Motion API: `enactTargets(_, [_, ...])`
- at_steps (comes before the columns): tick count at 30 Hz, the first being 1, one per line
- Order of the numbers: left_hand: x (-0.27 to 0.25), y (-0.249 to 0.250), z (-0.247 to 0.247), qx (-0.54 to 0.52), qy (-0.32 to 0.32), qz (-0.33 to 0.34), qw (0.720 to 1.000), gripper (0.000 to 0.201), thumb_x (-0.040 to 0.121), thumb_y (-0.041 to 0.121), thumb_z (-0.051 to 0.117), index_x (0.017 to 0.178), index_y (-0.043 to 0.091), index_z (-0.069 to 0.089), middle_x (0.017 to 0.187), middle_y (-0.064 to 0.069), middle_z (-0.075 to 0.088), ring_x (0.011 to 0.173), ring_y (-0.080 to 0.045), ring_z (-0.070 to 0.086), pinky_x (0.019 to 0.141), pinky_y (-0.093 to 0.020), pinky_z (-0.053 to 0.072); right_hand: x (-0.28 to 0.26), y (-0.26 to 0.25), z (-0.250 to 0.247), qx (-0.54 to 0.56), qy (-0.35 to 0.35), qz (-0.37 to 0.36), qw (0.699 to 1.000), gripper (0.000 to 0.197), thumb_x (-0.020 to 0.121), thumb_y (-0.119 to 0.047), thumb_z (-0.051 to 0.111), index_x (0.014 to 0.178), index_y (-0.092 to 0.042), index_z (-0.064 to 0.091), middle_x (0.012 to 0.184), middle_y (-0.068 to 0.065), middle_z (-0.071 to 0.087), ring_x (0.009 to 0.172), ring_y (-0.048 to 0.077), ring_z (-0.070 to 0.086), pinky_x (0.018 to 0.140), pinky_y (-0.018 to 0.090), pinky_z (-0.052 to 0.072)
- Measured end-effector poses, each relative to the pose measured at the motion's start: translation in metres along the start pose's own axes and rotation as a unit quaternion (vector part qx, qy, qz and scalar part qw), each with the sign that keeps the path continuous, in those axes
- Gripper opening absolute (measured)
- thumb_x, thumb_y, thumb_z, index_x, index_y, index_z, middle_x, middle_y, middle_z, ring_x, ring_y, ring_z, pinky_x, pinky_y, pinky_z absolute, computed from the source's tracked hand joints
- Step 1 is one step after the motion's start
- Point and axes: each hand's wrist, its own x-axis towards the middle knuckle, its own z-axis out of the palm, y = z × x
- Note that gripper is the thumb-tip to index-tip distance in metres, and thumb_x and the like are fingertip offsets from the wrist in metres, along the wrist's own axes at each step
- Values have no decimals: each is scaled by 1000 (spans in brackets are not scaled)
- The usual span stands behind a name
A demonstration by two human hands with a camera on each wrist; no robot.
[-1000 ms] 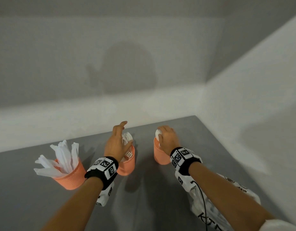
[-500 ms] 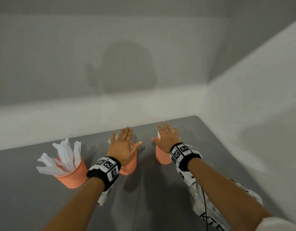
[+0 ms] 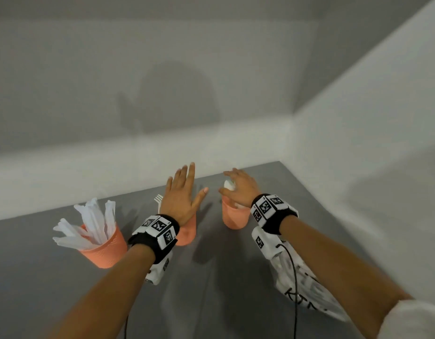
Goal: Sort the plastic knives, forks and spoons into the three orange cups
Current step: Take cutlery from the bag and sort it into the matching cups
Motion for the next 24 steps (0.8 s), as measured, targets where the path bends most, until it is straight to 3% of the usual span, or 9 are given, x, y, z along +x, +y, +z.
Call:
enactTargets(3, [-6,33,-1,-115,48,36,992,73,92,56,28,150,19,4,156,-11,19,144,-24,18,116,-35,17,-22,3,-27,105,17,15,994,25,89,-24,59,105,-7,66,107,10,67,103,21,61,93,28,43])
enactTargets(7, [-14,79,18,-252,42,23,967,44,93,13,49,135,11,39,118,-12,55,109,-28,56,92,-31,44,-64,28,-60,88,20,49,995,28,88,-18,57,60,-14,53,70,10,64,46,2,56,59,20,47])
enactTargets(10, [-25,114,41,-346,-4,-14,938,26,88,-4,46,112,0,54,98,-9,50,70,-12,50,66,-11,47,-105,60,-72,104,-54,130,985,29,88,-12,51,60,-10,53,47,1,59,31,4,51,37,16,42])
enactTargets(12, [-34,133,60,-368,-51,-13,928,22,87,-8,45,104,-1,58,90,-6,51,63,-7,44,57,-7,41,-133,83,-72,82,-139,184,969,26,91,-13,48,67,-8,58,46,-3,60,34,4,55,40,17,45])
enactTargets(14, [-41,147,81,-338,-99,5,936,19,86,-4,51,99,0,64,85,-5,59,67,-11,50,66,-14,42,-154,105,-66,20,-188,211,959,23,91,-17,51,81,-3,66,55,-2,63,42,5,58,49,17,48])
enactTargets(17, [-54,165,110,-298,-178,4,938,14,82,10,62,90,6,72,104,-17,65,71,-13,59,70,-5,44,-179,124,-53,-105,-210,208,949,26,89,-22,55,103,-2,65,84,7,63,79,19,60,72,25,43])
enactTargets(18, [-58,169,119,-292,-205,-21,934,13,79,16,64,88,13,73,112,-18,58,77,-17,62,79,-11,49,-185,129,-47,-128,-207,203,949,25,89,-23,55,108,-8,63,98,10,60,93,21,57,78,26,40])
enactTargets(20, [-63,173,134,-255,-237,-63,935,22,79,20,61,98,20,71,123,-13,45,104,-28,58,100,-31,45,-192,141,-36,-121,-191,190,955,33,88,-25,57,120,-15,57,118,9,58,109,23,53,88,27,39])
enactTargets(24, [-70,172,145,-206,-227,-77,949,37,84,9,58,121,13,61,132,-13,46,119,-25,51,103,-20,32,-192,157,-16,-114,-163,197,960,51,84,-36,62,128,-13,51,130,7,56,120,25,51,97,30,39])
